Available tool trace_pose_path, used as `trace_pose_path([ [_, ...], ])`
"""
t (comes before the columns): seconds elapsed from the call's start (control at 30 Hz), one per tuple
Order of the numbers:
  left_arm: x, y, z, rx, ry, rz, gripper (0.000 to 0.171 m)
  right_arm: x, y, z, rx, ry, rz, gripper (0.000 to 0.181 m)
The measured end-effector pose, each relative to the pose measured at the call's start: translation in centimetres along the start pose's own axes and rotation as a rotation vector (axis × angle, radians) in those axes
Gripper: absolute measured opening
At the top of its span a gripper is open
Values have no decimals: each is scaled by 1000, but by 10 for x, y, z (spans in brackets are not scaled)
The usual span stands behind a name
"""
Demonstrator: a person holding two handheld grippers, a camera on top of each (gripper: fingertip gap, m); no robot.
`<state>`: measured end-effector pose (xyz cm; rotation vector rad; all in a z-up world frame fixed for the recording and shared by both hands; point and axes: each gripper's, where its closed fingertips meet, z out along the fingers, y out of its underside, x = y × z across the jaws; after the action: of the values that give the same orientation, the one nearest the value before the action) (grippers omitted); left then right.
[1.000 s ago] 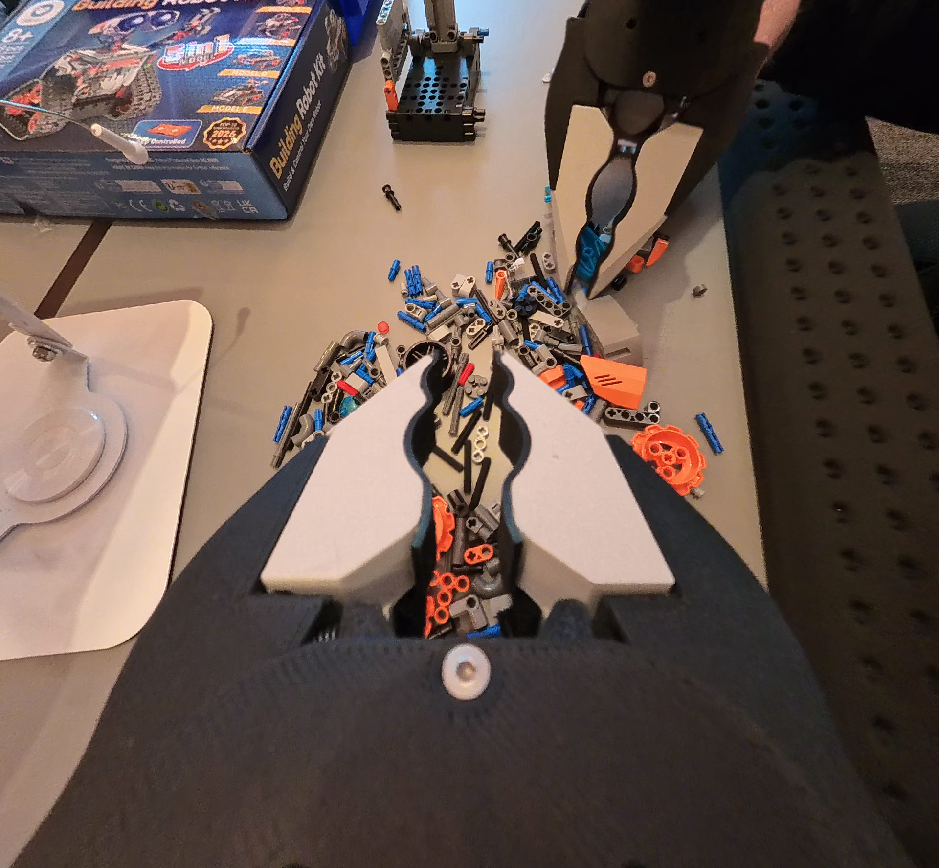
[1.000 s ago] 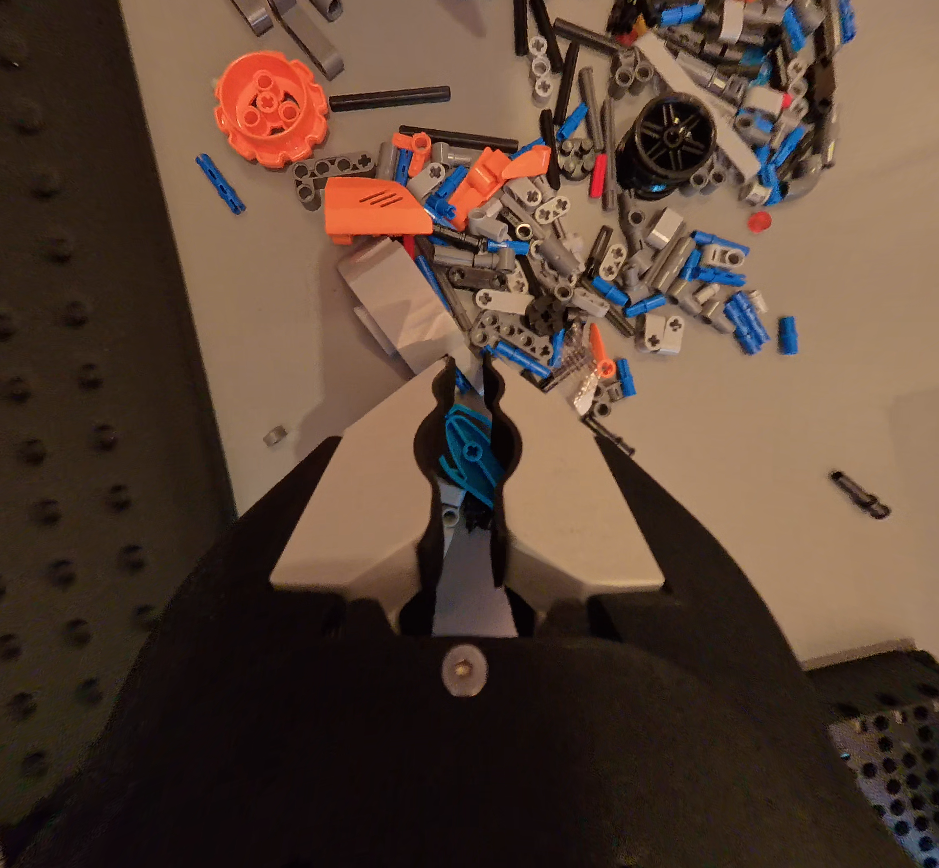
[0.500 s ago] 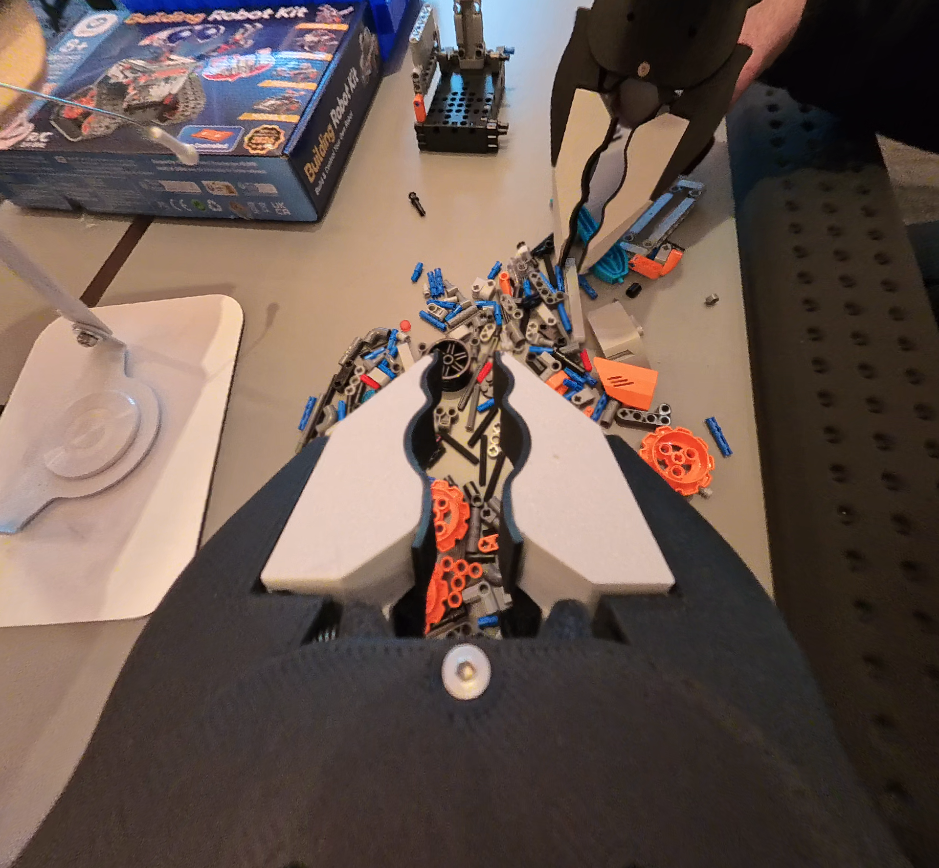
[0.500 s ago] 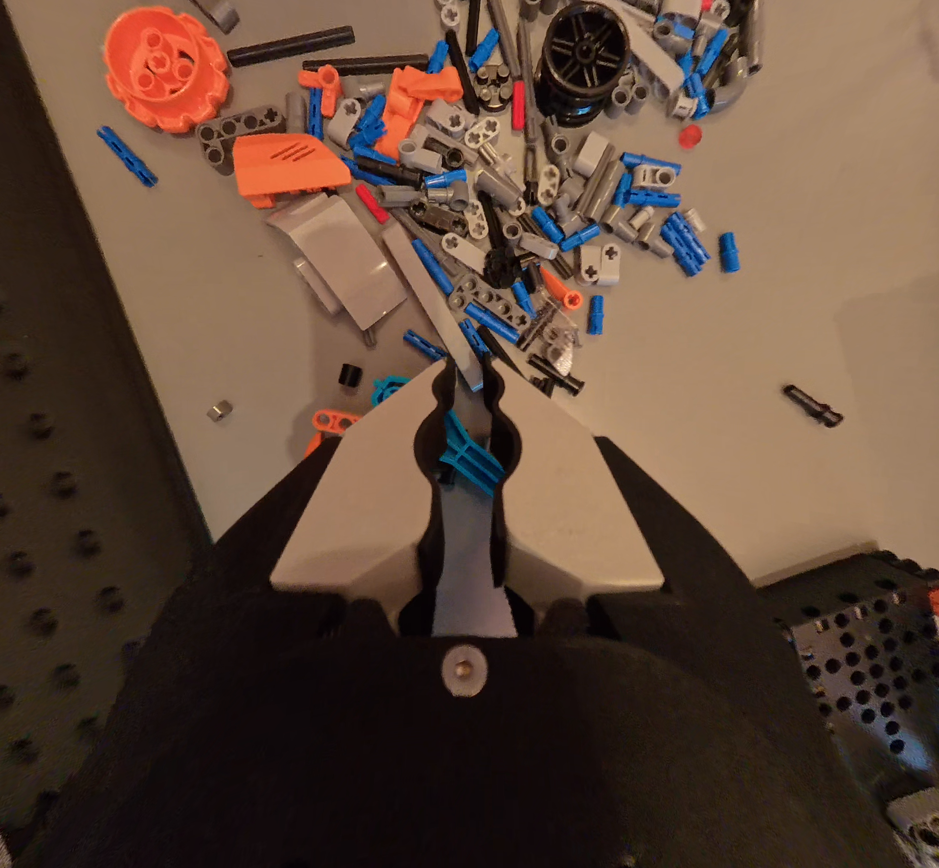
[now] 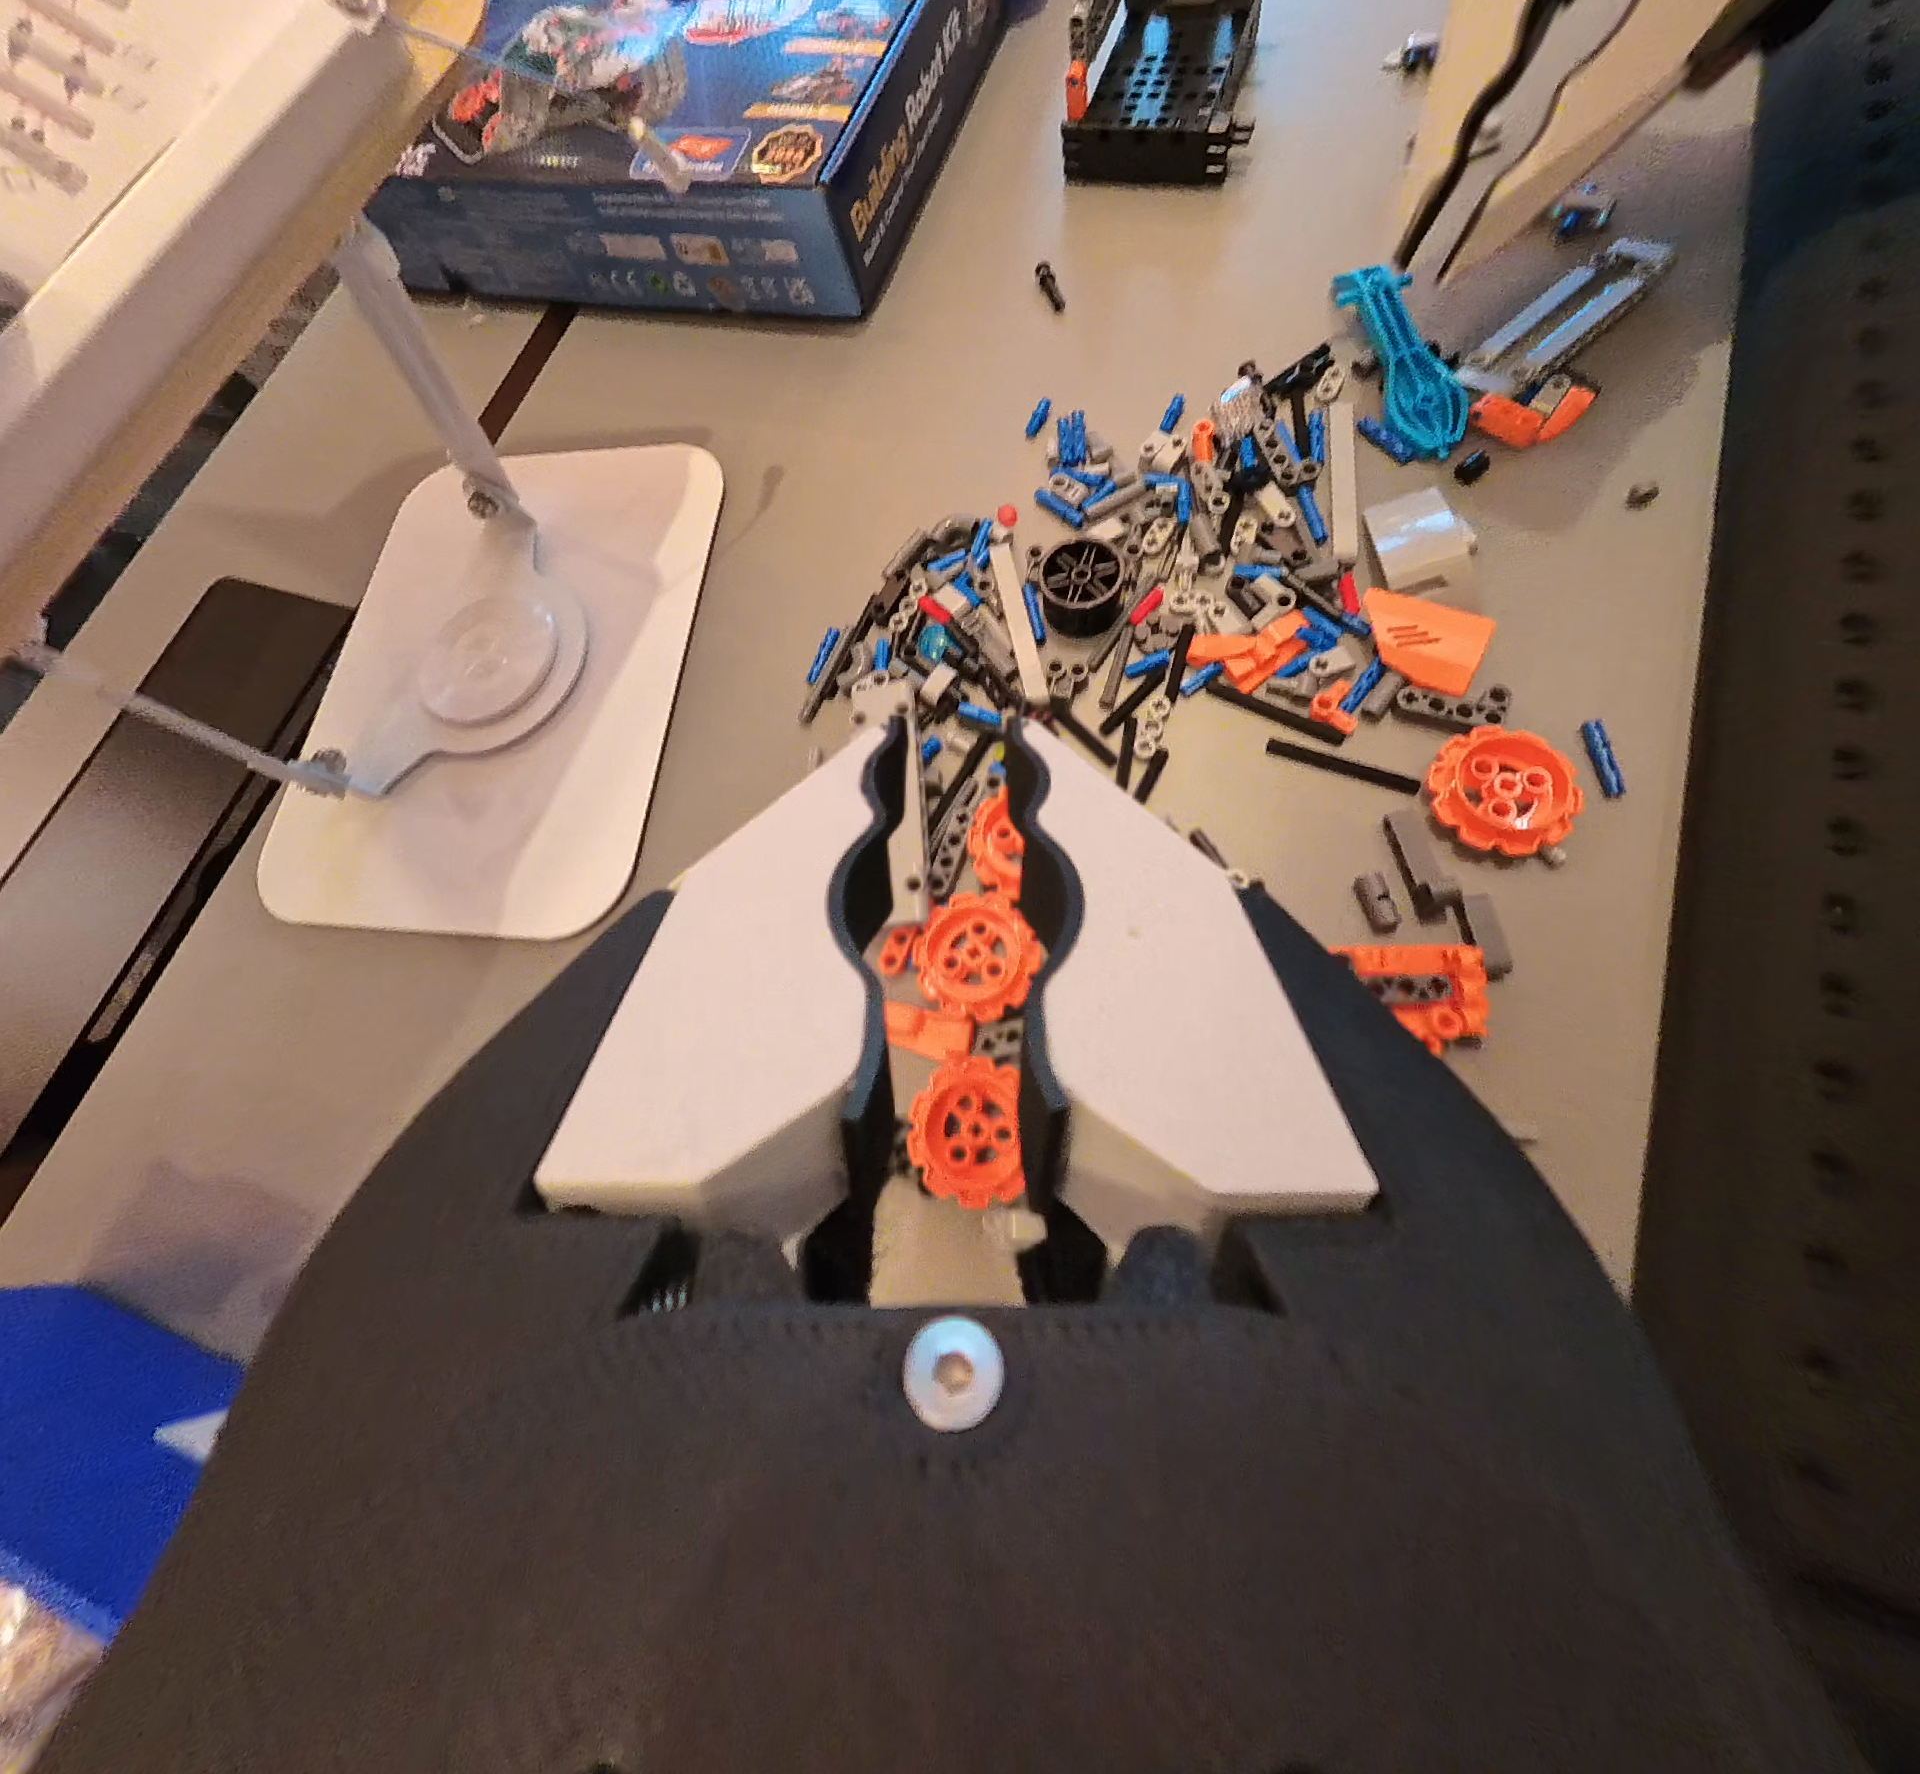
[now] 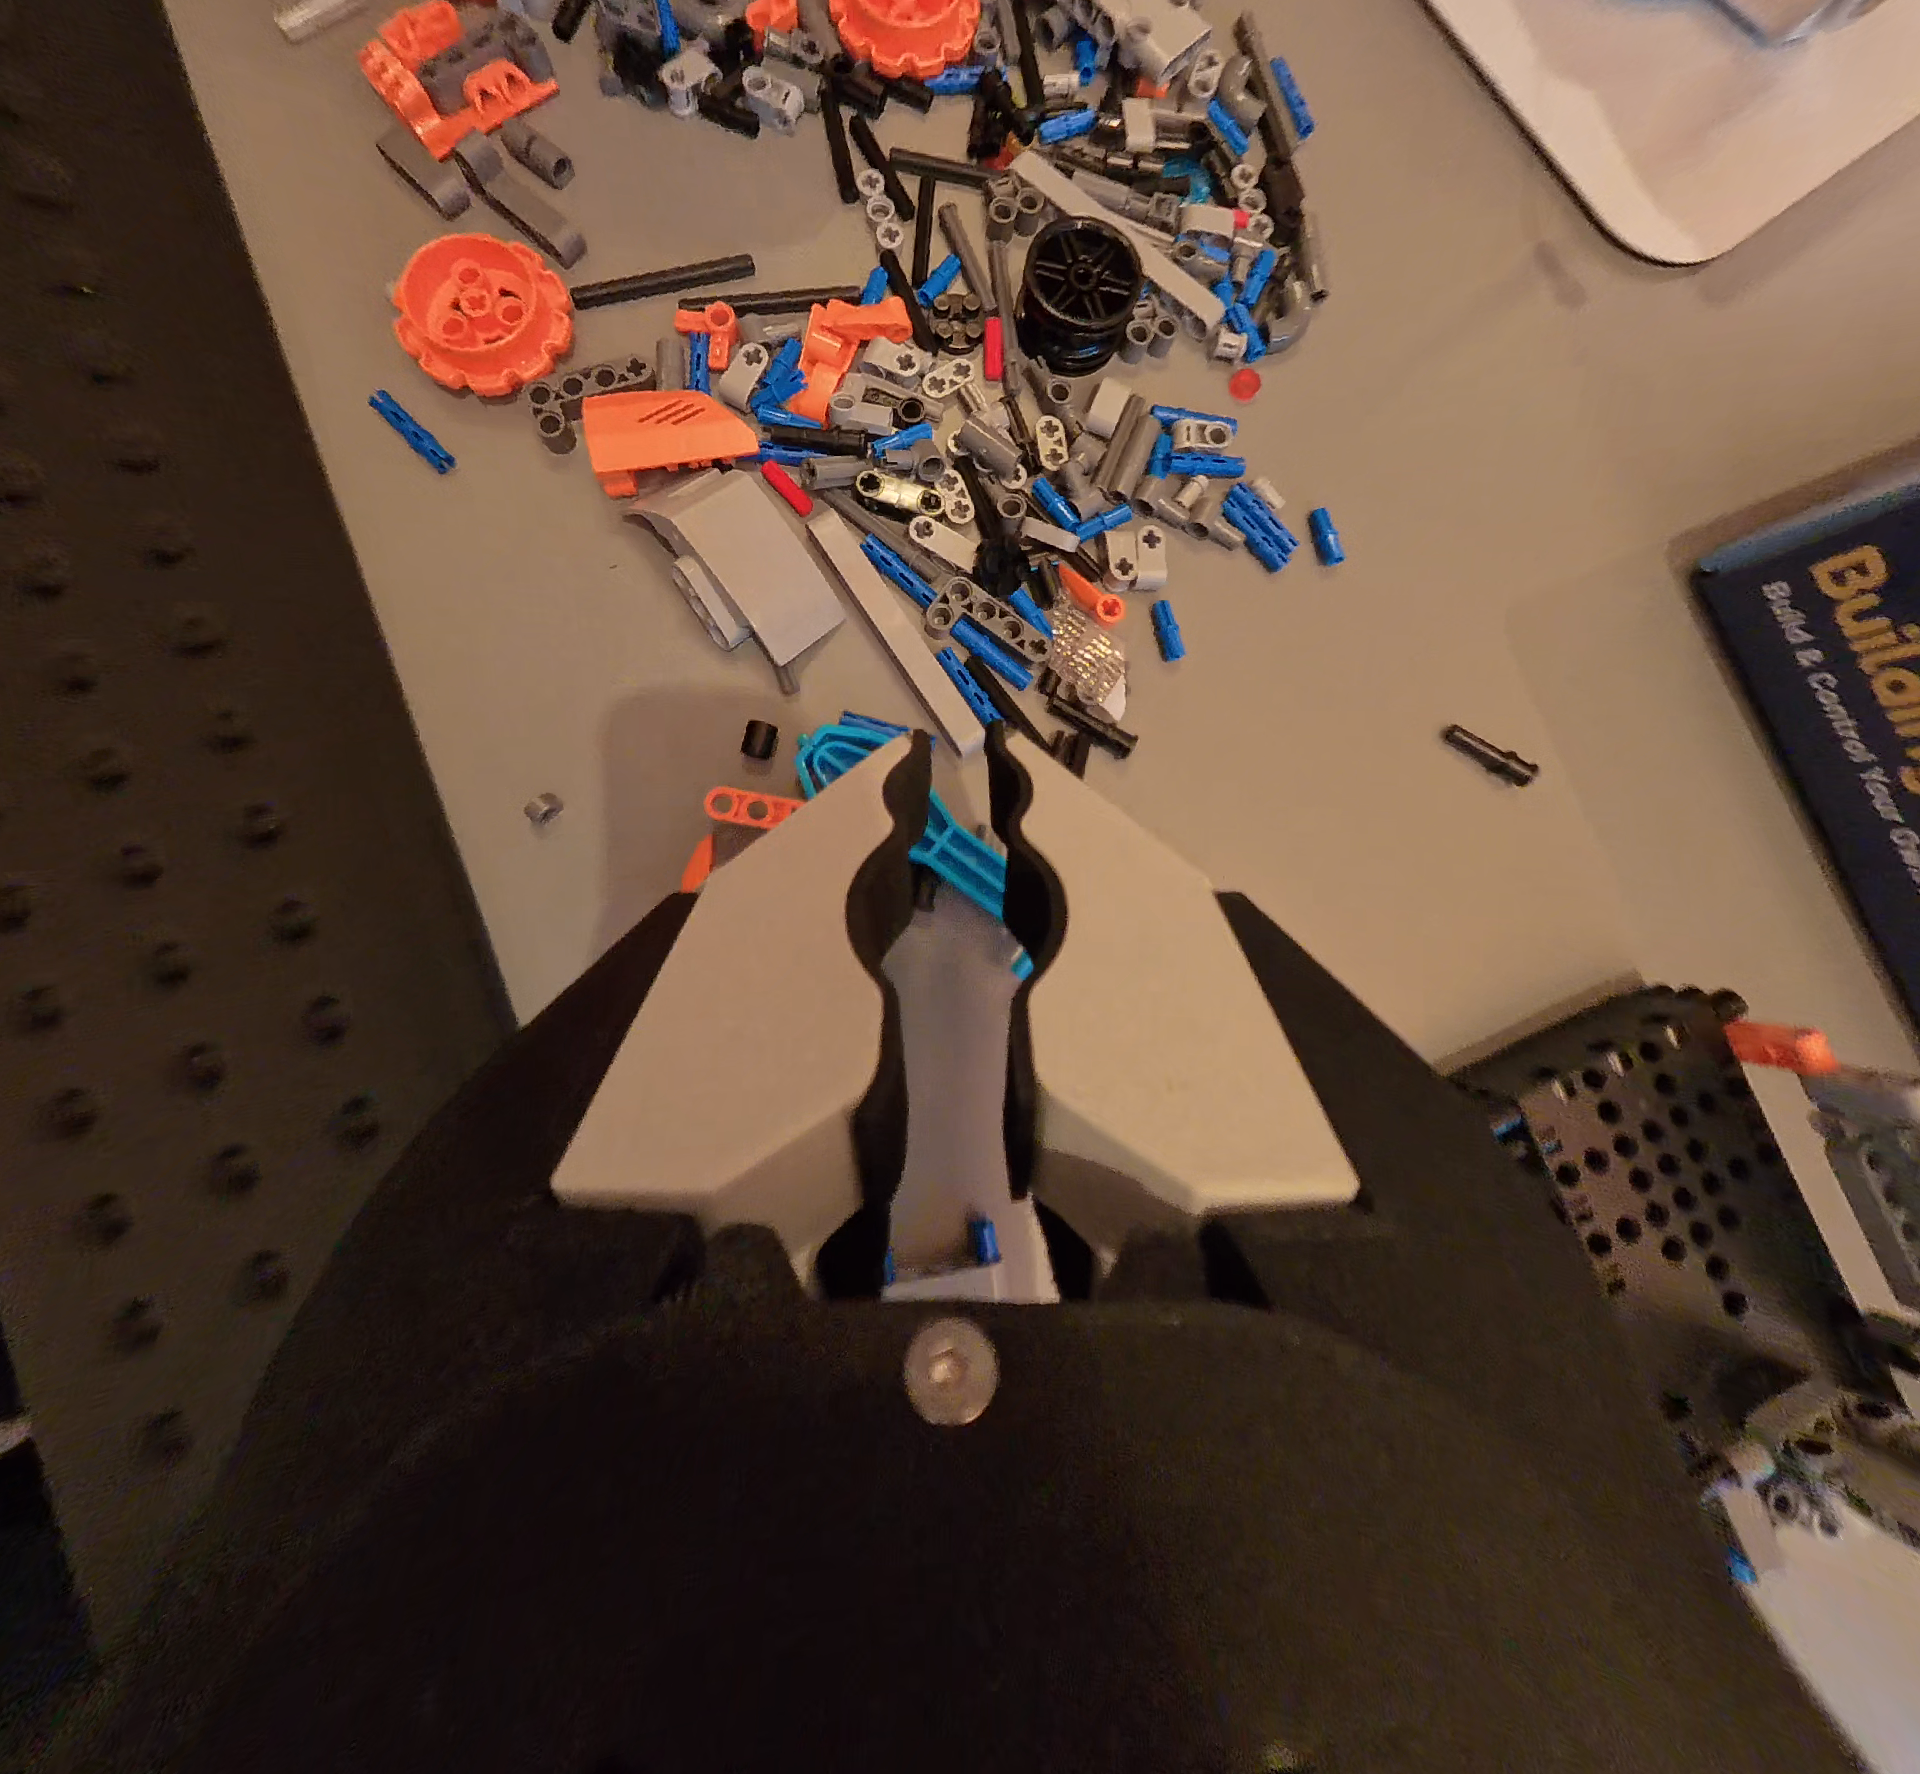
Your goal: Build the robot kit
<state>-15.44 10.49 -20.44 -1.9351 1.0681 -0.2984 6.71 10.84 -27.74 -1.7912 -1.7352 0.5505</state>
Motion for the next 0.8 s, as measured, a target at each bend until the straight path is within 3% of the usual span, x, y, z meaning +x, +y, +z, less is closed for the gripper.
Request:
trace_pose_path([
  [0.37,14,49,-29,-113,7,-39,14,1,21,-54,131,88,88,5],
  [0.63,36,87,-48,-226,16,-71,15,-7,37,-61,144,111,127,5],
  [0.8,39,94,-48,-214,-1,-104,15,-7,42,-66,160,132,151,7],
])
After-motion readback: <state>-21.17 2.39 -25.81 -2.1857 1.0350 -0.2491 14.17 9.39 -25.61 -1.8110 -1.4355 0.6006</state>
